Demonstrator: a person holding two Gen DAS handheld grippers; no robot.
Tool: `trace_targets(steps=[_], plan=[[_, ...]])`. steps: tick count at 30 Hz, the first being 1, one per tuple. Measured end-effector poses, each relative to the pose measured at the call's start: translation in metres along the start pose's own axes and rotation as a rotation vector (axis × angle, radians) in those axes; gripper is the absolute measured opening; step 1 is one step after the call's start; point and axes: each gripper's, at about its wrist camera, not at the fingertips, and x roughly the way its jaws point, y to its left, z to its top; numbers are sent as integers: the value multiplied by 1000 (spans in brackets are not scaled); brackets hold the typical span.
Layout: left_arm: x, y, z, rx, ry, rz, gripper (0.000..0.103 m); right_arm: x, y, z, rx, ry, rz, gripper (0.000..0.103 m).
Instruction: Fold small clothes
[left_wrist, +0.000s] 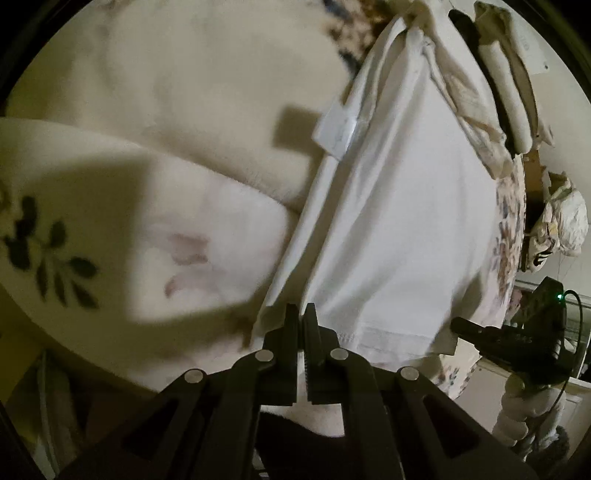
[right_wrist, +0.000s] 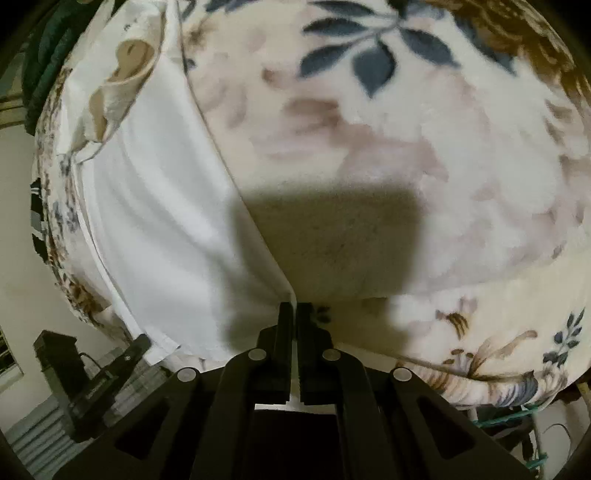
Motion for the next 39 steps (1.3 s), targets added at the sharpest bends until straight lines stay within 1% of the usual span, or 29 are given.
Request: trace_targets(steps=[1,3,4,5,6,7,8,9,10,13,14,15,16,17,18,20,21,23,26,29,30,32,33,36,37,39], plan=[[-1,0,2,3,11,-26,1,8,9,1,-1,7,-5,2],[-8,-1,2,22,25,-69,4,11,12,4,-31,22,-28,2],[-13,2,1,27,25,-84,7,10,15,6,-65,22,-47,7],[-17,6,0,24,26,-99,20,9,18,7,-89,25,-54,12],[-20,9,-1,15,25,-101,43,9,17,7,-107,41,-46,29],[-21,13,-1,1,19,-103,55,9,16,8,-108,54,-26,50],[-20,17,-1,-15,11,-115,62,10,12,9,-103,63,-2,57],[-17,22,0,-35,10,-142,62,11,10,8,-94,67,27,61],[-10,25,1,-47,23,-162,61,14,8,8,-83,78,52,61],[13,24,6,-72,55,-178,62,28,-3,9,-39,123,139,63],[13,22,7,-74,41,-185,62,34,-8,9,-17,140,185,63],[13,15,6,-61,23,-172,62,40,-13,9,4,152,227,63],[11,9,5,-41,12,-158,60,44,-16,9,18,155,247,63],[10,4,4,-19,5,-138,25,47,-19,9,34,148,256,63],[11,-3,2,15,14,-103,4,47,-21,8,45,137,268,63],[7,-15,-1,54,3,-42,3,39,-25,7,60,89,291,38],[4,-21,-1,71,-6,-26,3,36,-25,7,57,85,291,16],[-5,-29,0,54,-13,-41,3,30,-21,4,31,69,287,9],[-27,-41,5,30,-30,-91,3,13,-12,1,-5,51,310,6],[-60,-52,21,22,-83,-139,3,-17,-2,1,-25,30,391,5],[-72,-60,32,25,-115,-162,3,-33,5,3,-38,12,422,5],[-81,-73,52,21,-160,-182,3,-51,18,5,-54,-22,465,5],[-86,-80,67,11,-186,-212,3,-67,24,12,-60,-50,487,5],[-94,-96,116,11,-259,-230,3,-94,43,37,-57,-112,537,5],[-94,-104,135,15,-282,-236,3,-105,45,55,-60,-139,542,5],[-93,-115,168,22,-301,-236,6,-114,67,82,-65,-202,535,5]])
